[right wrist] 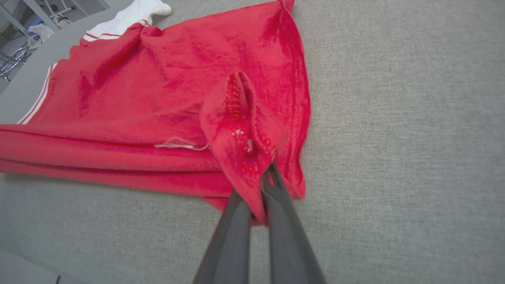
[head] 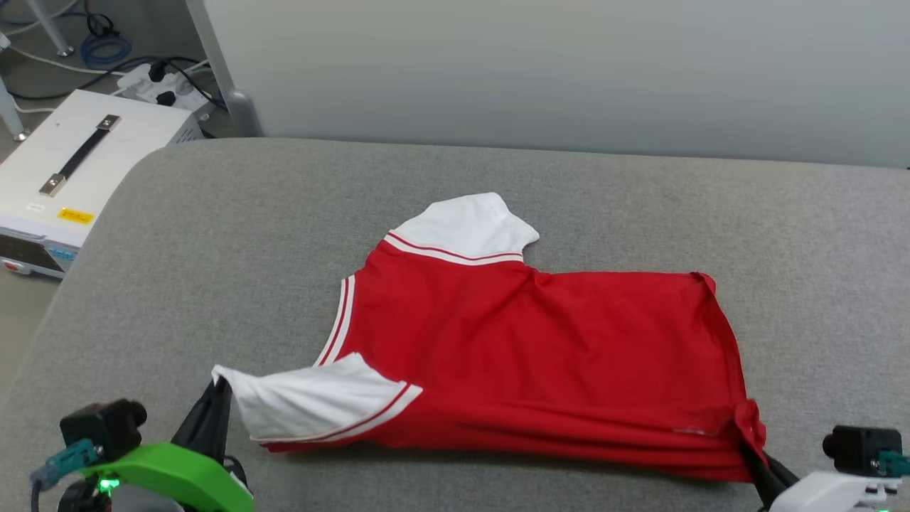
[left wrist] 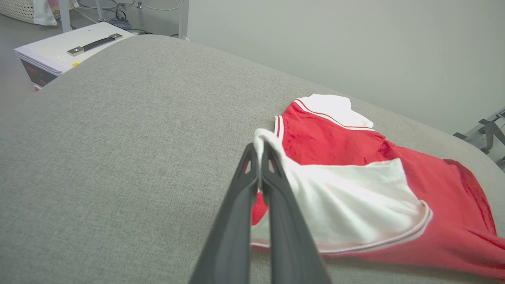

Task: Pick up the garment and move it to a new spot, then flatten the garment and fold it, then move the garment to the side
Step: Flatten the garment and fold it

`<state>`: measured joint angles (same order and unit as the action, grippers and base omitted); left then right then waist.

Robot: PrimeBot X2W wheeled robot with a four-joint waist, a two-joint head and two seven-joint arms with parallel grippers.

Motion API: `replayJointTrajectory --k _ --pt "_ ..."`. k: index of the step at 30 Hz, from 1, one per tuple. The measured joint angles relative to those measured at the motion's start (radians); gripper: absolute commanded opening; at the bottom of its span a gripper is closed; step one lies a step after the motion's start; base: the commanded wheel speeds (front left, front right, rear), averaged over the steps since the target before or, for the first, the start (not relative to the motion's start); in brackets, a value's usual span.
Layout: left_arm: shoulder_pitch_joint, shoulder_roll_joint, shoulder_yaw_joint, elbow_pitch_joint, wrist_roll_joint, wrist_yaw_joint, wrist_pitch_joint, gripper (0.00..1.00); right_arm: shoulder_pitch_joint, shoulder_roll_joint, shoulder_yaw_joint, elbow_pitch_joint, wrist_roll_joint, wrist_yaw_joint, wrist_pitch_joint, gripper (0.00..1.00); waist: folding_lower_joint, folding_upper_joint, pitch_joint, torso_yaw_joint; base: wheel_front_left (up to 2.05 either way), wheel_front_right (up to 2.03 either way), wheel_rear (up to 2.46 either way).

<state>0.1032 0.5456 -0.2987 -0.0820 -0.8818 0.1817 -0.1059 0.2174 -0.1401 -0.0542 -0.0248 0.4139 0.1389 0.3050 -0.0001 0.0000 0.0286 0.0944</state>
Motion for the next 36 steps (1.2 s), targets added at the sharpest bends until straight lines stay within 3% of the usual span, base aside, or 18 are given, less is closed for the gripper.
replayJointTrajectory --k 10,23,24,25,26,27,36 --pt "-0.274 -0.041 -0.058 0.216 0.030 -0.109 0.023 0.00 -0.184 -0.020 0.027 0.021 -0.028 0.000 0.003 0.00 0.0000 0.0000 0.130 -0.025 0.00 0.00 0.00" --pt "-0.437 -0.117 -0.157 0.537 0.036 -0.240 0.073 0.00 -0.200 -0.013 0.030 0.075 -0.059 0.000 0.053 0.00 0.0001 0.0000 0.243 -0.041 0.00 0.00 0.00" --pt "-0.444 -0.122 -0.166 0.555 0.035 -0.249 0.086 0.00 -0.200 -0.011 0.031 0.074 -0.058 0.000 0.053 0.20 0.0001 0.0000 0.242 -0.042 0.00 0.00 0.00" --pt "-0.449 -0.124 -0.171 0.566 0.034 -0.254 0.091 0.27 -0.201 -0.008 0.031 0.074 -0.058 0.000 0.052 0.48 0.0001 0.0000 0.240 -0.042 0.00 0.00 0.00" --pt "-0.457 -0.126 -0.174 0.579 0.031 -0.260 0.095 0.56 -0.201 -0.007 0.032 0.074 -0.058 0.000 0.046 0.96 0.0001 0.0000 0.237 -0.043 0.00 0.00 0.00" --pt "-0.463 -0.129 -0.176 0.591 0.029 -0.265 0.097 1.00 -0.201 -0.008 0.034 0.074 -0.058 0.000 0.036 1.00 0.0001 0.0000 0.233 -0.042 0.00 0.00 0.00" --pt "-0.487 -0.122 -0.144 0.656 0.033 -0.246 0.014 1.00 -0.200 -0.007 0.033 0.042 -0.052 0.000 -0.162 1.00 0.0001 0.0000 0.175 -0.033 0.00 0.00 0.00"
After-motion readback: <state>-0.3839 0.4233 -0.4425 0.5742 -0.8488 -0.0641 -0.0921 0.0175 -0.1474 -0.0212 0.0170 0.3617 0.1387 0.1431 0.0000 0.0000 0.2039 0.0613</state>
